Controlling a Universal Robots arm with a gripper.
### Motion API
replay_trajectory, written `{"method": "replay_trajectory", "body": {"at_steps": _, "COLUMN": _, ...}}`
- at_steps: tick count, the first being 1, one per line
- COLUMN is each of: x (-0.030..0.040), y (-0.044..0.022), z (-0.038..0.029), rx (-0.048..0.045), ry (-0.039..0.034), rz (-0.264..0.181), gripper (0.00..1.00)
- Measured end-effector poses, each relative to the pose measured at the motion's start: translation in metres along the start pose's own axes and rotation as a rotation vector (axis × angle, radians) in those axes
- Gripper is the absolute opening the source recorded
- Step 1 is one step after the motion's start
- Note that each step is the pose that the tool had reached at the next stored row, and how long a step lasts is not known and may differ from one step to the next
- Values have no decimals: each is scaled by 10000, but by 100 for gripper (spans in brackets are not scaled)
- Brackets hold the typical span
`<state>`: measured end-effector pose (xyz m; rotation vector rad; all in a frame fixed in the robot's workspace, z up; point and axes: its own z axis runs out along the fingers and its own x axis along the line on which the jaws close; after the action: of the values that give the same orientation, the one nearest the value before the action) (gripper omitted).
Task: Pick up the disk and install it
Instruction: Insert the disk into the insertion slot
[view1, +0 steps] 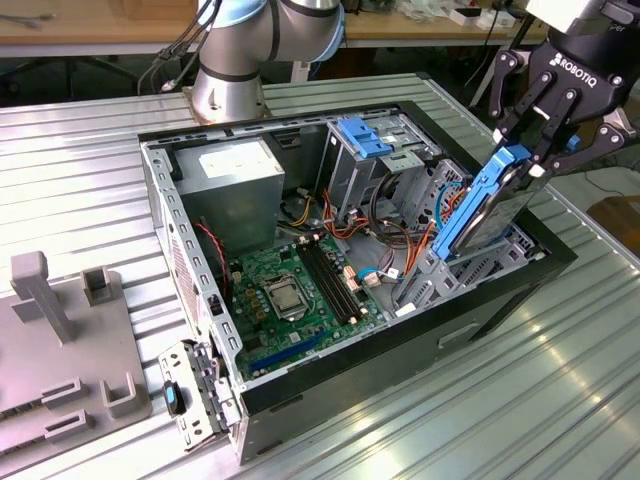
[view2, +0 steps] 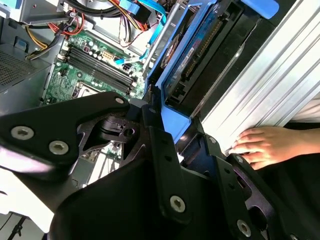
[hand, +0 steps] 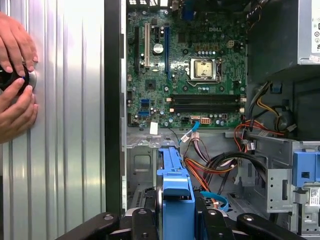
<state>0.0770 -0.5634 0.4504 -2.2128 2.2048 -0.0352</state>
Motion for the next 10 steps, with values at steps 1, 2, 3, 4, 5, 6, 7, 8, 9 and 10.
{"method": "replay_trajectory", "body": {"at_steps": 1, "x": 0, "y": 0, "z": 7, "rx": 0, "ry": 0, "rz": 1, "gripper": 37}}
{"method": "replay_trajectory", "body": {"at_steps": 2, "x": 0, "y": 1, "z": 12, "rx": 0, "ry": 0, "rz": 1, "gripper": 37}}
{"method": "replay_trajectory", "body": {"at_steps": 3, "x": 0, "y": 1, "z": 17, "rx": 0, "ry": 0, "rz": 0, "gripper": 37}}
{"method": "replay_trajectory", "body": {"at_steps": 4, "x": 0, "y": 1, "z": 27, "rx": 0, "ry": 0, "rz": 0, "gripper": 37}}
{"method": "replay_trajectory", "body": {"at_steps": 5, "x": 0, "y": 1, "z": 31, "rx": 0, "ry": 0, "rz": 0, "gripper": 37}}
{"method": "replay_trajectory", "body": {"at_steps": 6, "x": 0, "y": 1, "z": 37, "rx": 0, "ry": -1, "rz": 0, "gripper": 37}}
{"method": "replay_trajectory", "body": {"at_steps": 7, "x": 0, "y": 2, "z": 46, "rx": 0, "ry": 0, "rz": 0, "gripper": 37}}
{"method": "replay_trajectory", "body": {"at_steps": 8, "x": 0, "y": 2, "z": 53, "rx": 0, "ry": 0, "rz": 1, "gripper": 37}}
{"method": "replay_trajectory", "body": {"at_steps": 9, "x": 0, "y": 2, "z": 59, "rx": 0, "ry": 0, "rz": 1, "gripper": 37}}
{"method": "replay_trajectory", "body": {"at_steps": 10, "x": 0, "y": 2, "z": 64, "rx": 0, "ry": -1, "rz": 1, "gripper": 37}}
